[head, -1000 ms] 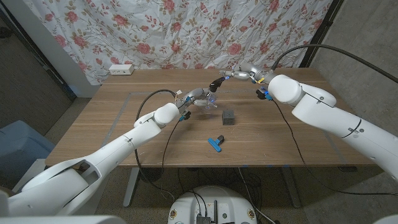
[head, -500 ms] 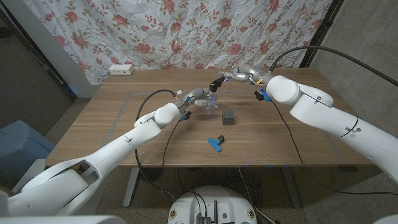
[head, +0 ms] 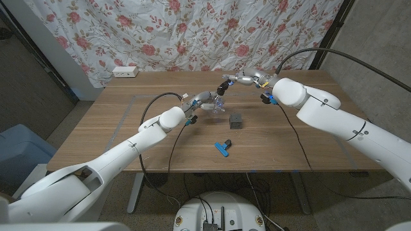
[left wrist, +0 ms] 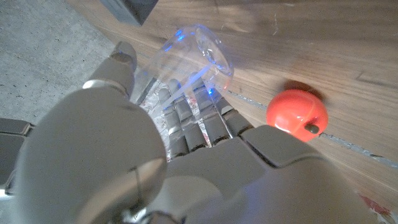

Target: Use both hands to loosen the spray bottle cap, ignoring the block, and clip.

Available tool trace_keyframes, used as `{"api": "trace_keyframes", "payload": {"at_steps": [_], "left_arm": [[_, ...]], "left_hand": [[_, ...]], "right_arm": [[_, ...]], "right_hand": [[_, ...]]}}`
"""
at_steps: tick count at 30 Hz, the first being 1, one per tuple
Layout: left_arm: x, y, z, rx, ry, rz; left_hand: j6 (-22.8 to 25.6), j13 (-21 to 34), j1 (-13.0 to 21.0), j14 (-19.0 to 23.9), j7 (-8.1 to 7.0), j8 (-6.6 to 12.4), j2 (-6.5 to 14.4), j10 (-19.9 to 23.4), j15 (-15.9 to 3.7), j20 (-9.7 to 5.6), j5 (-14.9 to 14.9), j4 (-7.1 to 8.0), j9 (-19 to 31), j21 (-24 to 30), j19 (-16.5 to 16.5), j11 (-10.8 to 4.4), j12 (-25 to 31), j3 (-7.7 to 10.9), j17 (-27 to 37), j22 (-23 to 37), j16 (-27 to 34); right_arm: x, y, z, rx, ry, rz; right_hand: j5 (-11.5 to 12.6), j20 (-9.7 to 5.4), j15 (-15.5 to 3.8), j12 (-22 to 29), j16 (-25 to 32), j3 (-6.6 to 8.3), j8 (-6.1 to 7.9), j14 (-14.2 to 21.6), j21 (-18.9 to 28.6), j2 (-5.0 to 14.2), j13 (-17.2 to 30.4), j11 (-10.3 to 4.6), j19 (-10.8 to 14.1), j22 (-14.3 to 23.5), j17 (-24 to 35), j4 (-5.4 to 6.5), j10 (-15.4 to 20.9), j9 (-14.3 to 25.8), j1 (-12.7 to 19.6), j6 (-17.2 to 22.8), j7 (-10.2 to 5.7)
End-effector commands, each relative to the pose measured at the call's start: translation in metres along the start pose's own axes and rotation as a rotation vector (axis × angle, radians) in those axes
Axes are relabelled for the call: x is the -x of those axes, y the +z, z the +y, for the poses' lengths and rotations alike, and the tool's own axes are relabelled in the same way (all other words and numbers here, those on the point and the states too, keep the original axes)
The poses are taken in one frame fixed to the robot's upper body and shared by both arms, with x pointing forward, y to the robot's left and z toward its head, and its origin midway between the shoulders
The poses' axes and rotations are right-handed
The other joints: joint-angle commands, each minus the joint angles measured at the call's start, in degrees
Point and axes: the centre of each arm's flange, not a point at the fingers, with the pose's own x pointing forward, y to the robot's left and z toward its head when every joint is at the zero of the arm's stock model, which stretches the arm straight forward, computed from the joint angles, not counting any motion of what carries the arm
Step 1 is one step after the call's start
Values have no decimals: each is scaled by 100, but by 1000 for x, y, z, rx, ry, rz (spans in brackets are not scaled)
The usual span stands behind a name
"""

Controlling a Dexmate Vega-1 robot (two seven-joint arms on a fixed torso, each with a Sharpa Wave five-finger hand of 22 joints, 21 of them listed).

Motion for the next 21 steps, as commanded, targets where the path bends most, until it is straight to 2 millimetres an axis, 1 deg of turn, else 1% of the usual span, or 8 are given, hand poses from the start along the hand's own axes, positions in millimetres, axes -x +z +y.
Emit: {"api": "trace_keyframes", "payload": {"at_steps": [1, 3, 9, 15, 18, 19, 20, 21], "left_arm": [[-2, 1, 1, -8, -13, -6], [-3, 1, 1, -7, -14, -8], [-4, 1, 2, -9, -16, -8], [-4, 1, 3, -9, -17, -6], [-4, 0, 2, -6, -18, -5], [-4, 0, 2, -5, -18, -5], [-4, 0, 2, -4, -19, -5], [-5, 0, 1, -5, -19, -5]], "left_hand": [[129, 15, -757, 28, -21, 24, 822, 181, -560, -142, -8, 123, 16, -18, 72, -149, -22, 140, 11, 13, -9], [121, 16, -750, 25, -25, 22, 827, 184, -564, -142, -7, 117, 16, -18, 72, -153, -23, 145, 11, 13, -11], [118, 22, -734, 11, -4, 26, 850, 197, -565, -132, -7, 102, 14, -19, 69, -115, -26, 156, 27, 13, -7], [121, 28, -731, 0, -7, 31, 854, 196, -566, -135, -10, 94, 13, -20, 69, -132, -32, 160, 32, 13, -10], [124, 30, -760, 12, -12, 35, 853, 180, -564, -136, -12, 109, 12, -20, 68, -124, -42, 161, 24, 13, -17], [121, 30, -768, 12, -15, 34, 852, 175, -566, -136, -13, 113, 12, -20, 70, -129, -45, 159, 23, 13, -18], [124, 31, -772, 17, -15, 36, 850, 178, -564, -139, -13, 112, 12, -19, 71, -128, -45, 161, 20, 13, -20], [123, 32, -780, 16, -17, 36, 857, 196, -565, -140, -12, 117, 11, -19, 71, -142, -40, 166, 17, 13, -24]], "right_arm": [[-6, 7, 2, 13, 21, 1], [-8, 9, 2, 18, 25, 1], [-10, 11, 3, 30, 34, 7], [-13, 11, 4, 34, 44, 18], [-14, 12, 4, 38, 46, 22], [-14, 12, 4, 37, 46, 23], [-14, 11, 5, 37, 48, 25], [-15, 11, 5, 38, 49, 27]], "right_hand": [[49, -1, 12, 11, -40, -30, -74, -25, 27, 0, 13, 78, -23, 33, 2, 3, -11, 19, -103, -32, 155], [59, -3, 11, 14, -46, -38, -109, -24, 29, 6, 13, 122, -28, 33, -3, -4, -15, 21, -134, -74, 246], [70, -7, 5, 6, -55, -29, -146, -31, 32, 20, 13, 159, -28, 32, -9, -31, -45, 24, -122, -133, 270], [84, -11, -6, 6, -71, 32, -184, -42, 35, 60, 12, 174, -31, 31, -22, -134, -67, 28, 3, -197, 287], [85, -12, -6, 6, -72, 40, -185, -41, 36, 61, 12, 172, -29, 31, -24, -152, -70, 28, 22, -196, 279], [86, -15, -7, 7, -74, 50, -186, -41, 38, 61, 13, 177, -25, 31, -27, -175, -71, 29, 50, -197, 273], [86, -24, -13, 18, -80, 92, -186, -38, 46, 67, 13, 141, -7, 30, -37, -262, -59, 32, 154, -187, 265], [85, -19, -9, 13, -83, 118, -195, -36, 47, 69, 13, 182, -5, 30, -43, -319, -78, 33, 219, -202, 269]]}}
